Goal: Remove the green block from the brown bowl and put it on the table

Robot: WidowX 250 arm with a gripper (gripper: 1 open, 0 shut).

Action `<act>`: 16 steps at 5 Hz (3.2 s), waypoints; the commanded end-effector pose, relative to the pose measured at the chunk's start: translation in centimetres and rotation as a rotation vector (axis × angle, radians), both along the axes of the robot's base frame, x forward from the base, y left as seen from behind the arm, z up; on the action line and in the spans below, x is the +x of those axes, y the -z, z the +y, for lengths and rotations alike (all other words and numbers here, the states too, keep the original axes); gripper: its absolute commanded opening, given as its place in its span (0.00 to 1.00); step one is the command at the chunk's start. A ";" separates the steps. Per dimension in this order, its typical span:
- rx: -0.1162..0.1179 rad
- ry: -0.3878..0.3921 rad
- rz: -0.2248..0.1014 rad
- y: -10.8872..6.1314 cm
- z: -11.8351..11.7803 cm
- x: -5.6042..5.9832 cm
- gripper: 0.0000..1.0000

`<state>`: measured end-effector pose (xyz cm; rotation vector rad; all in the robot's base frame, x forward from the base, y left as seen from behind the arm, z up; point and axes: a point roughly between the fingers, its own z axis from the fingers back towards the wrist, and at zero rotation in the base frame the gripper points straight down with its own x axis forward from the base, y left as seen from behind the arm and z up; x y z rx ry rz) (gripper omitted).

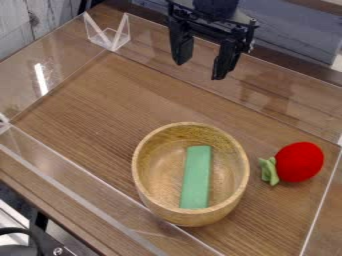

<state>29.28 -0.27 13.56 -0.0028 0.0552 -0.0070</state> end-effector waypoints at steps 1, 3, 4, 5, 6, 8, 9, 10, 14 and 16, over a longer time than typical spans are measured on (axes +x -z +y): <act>-0.004 -0.112 0.033 1.8 -0.4 -0.6 1.00; -0.040 -0.299 0.062 3.2 -3.3 -5.1 1.00; -0.044 -0.321 0.065 3.8 -2.9 -6.5 1.00; -0.047 -0.356 0.061 4.5 -2.2 -7.5 1.00; -0.058 -0.411 0.052 4.7 -1.8 -8.3 1.00; -0.094 -0.457 0.016 5.2 -2.1 -9.0 1.00; -0.104 -0.475 -0.002 5.4 -2.5 -8.9 1.00; -0.106 -0.498 -0.018 6.4 -2.6 -8.8 1.00; -0.072 -0.538 -0.081 6.9 -2.5 -7.7 1.00; -0.072 -0.452 -0.102 7.3 -3.0 -6.9 1.00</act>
